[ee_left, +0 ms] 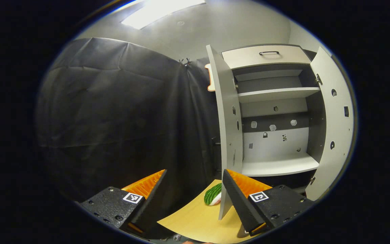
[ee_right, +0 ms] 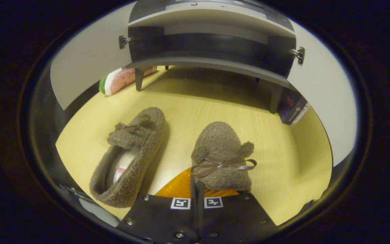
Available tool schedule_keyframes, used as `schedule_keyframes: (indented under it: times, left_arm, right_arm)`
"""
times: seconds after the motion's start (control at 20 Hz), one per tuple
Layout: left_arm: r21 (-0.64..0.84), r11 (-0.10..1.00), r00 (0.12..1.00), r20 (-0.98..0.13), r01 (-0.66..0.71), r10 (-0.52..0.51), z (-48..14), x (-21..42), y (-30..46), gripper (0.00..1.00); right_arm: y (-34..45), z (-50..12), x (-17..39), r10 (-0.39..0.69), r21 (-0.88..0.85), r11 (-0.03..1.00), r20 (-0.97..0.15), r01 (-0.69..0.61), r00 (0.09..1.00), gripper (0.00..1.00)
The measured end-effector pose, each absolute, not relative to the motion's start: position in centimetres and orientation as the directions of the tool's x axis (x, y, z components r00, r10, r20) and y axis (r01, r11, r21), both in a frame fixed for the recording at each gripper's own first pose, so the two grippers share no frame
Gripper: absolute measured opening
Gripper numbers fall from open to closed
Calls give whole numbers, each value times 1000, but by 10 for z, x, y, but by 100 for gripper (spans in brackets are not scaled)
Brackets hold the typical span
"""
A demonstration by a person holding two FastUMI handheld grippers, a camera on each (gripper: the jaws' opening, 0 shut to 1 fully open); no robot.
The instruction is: Grab one shoe with the right hand and put it into the shoe cabinet, grab the other shoe with the left hand and put it into the shoe cabinet; then close the right door with the right hand and the left door with the left hand.
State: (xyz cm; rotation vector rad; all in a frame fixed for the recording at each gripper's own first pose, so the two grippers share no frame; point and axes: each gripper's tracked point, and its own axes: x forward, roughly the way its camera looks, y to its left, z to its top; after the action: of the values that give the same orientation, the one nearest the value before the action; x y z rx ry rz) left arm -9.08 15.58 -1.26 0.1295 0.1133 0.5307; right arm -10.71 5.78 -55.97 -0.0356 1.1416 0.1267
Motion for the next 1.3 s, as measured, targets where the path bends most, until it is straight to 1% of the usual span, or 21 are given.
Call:
schedule_keyframes:
  times: [0.05, 0.1, 0.25, 0.45, 0.7, 0.8, 1.0, 1.3]
  left_arm:
    - [145, 857, 858, -76, -494, 507, -13, -90, 155, 99]
    - [139, 860, 860, -77, -492, 504, -14, -89, 154, 99]
    - [129, 863, 862, -82, -488, 499, -17, -85, 155, 99]
    - [118, 864, 861, -92, -489, 500, -22, -83, 156, 99]
    - [101, 864, 859, -102, -493, 501, -28, -77, 158, 98]
    - [97, 862, 856, -102, -498, 507, -30, -76, 160, 100]
    - [95, 846, 841, -100, -525, 532, -32, -76, 167, 100]
    - [95, 799, 791, -111, -594, 601, -43, -87, 188, 100]
  right_arm:
    - [57, -552, -103, 89, 49, 993, -902, -106, 422, 5]
    - [55, -544, -98, 90, 51, 994, -895, -101, 436, 1]
    - [52, -512, -75, 109, 67, 993, -862, -102, 496, 1]
    - [47, -450, -34, 119, 65, 992, -787, -110, 606, 1]
    - [49, -362, 33, 137, 84, 991, -660, -109, 739, 1]
    - [50, -334, 63, 141, 84, 990, -617, -113, 774, 1]
    - [43, -284, 125, 133, 71, 991, -531, -113, 837, 0]
    - [28, -254, 223, 85, 22, 996, -457, -84, 885, 0]
